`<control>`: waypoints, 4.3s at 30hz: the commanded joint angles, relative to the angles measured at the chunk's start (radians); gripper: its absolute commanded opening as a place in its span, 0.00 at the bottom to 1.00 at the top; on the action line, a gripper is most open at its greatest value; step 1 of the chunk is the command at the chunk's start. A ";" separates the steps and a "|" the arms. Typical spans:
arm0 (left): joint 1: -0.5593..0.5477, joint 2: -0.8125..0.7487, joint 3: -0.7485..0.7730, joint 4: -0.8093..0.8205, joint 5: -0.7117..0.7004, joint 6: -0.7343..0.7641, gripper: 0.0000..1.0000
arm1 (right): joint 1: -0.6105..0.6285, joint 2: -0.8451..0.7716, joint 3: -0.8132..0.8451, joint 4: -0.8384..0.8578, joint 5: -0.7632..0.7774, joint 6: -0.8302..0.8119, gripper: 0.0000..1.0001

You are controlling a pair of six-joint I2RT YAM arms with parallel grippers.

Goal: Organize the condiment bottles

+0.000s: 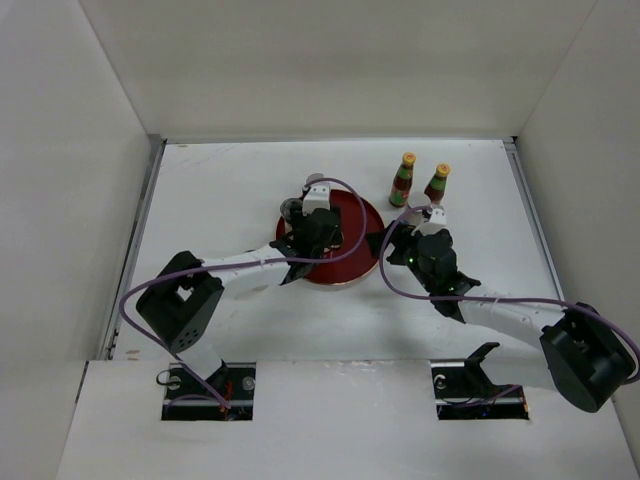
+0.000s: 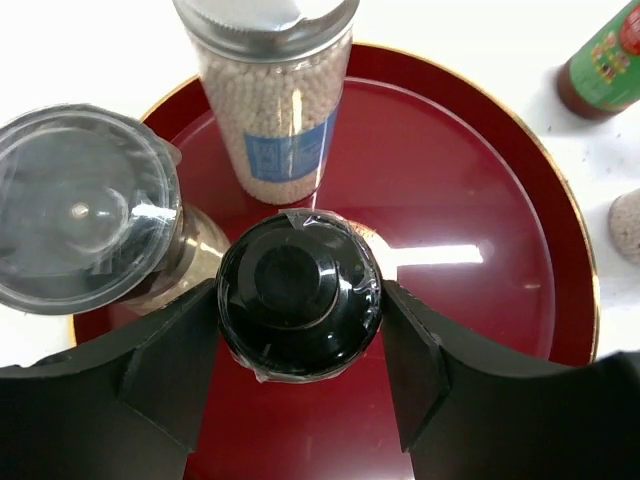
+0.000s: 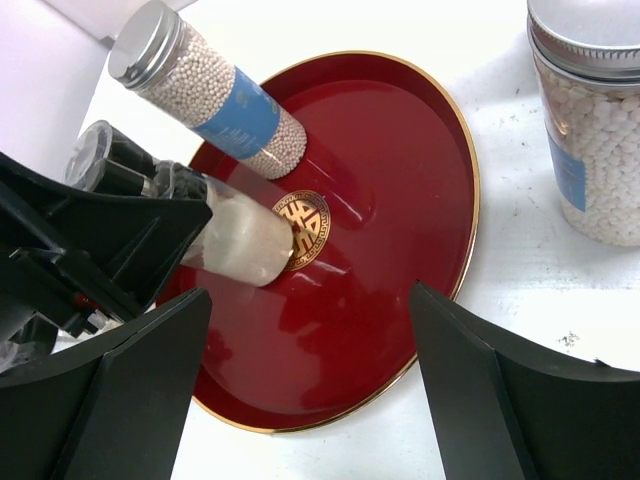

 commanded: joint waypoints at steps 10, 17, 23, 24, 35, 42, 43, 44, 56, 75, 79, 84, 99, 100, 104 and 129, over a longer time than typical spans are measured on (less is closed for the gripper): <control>-0.037 -0.208 0.010 0.062 0.023 0.048 0.81 | 0.002 -0.006 0.002 0.039 0.002 0.003 0.88; -0.072 -0.501 -0.068 -0.197 -0.077 0.023 0.73 | 0.000 -0.024 -0.007 0.039 -0.001 0.009 0.89; -0.014 -0.727 -0.120 -0.605 -0.184 -0.137 0.76 | 0.002 0.003 0.006 0.039 -0.005 0.006 0.89; 0.005 -0.754 -0.132 -0.644 -0.180 -0.155 0.78 | 0.002 0.011 0.006 0.040 -0.010 0.010 0.89; 0.112 -0.738 -0.244 -0.651 -0.036 -0.192 0.82 | 0.014 0.017 0.016 0.052 -0.035 0.003 0.91; 0.160 -0.623 -0.268 -0.540 -0.033 -0.148 0.77 | 0.020 0.019 0.017 0.052 -0.041 -0.002 0.91; 0.161 -0.609 -0.268 -0.532 -0.033 -0.146 0.75 | 0.021 0.019 0.016 0.055 -0.039 -0.005 0.91; 0.164 -0.600 -0.265 -0.531 -0.033 -0.143 0.73 | 0.021 0.022 0.016 0.057 -0.038 -0.003 0.91; 0.160 -0.632 -0.200 -0.526 -0.048 -0.093 0.40 | 0.023 0.039 0.025 0.049 -0.038 -0.008 0.91; -0.003 -0.345 0.028 -0.301 -0.003 -0.013 0.39 | 0.021 0.025 0.014 0.048 -0.030 -0.002 0.91; -0.007 -0.310 0.024 -0.281 -0.014 -0.008 0.39 | 0.023 0.008 0.011 0.051 -0.012 -0.019 0.91; 0.003 -0.282 -0.019 -0.241 0.004 -0.010 0.43 | 0.023 -0.001 0.011 0.045 -0.009 -0.020 0.91; 0.023 -0.305 -0.108 -0.198 0.079 0.007 0.70 | 0.023 -0.153 0.012 -0.039 0.051 -0.036 0.87; 0.019 -0.319 -0.114 -0.187 0.082 0.009 0.74 | 0.018 -0.171 0.020 -0.056 0.060 -0.043 0.83; 0.006 -0.391 -0.145 -0.120 0.083 0.012 0.85 | 0.012 -0.220 0.060 -0.118 0.074 -0.059 0.52; 0.092 -0.853 -0.695 0.442 -0.028 -0.080 0.30 | -0.182 0.023 0.601 -0.674 0.307 -0.238 0.85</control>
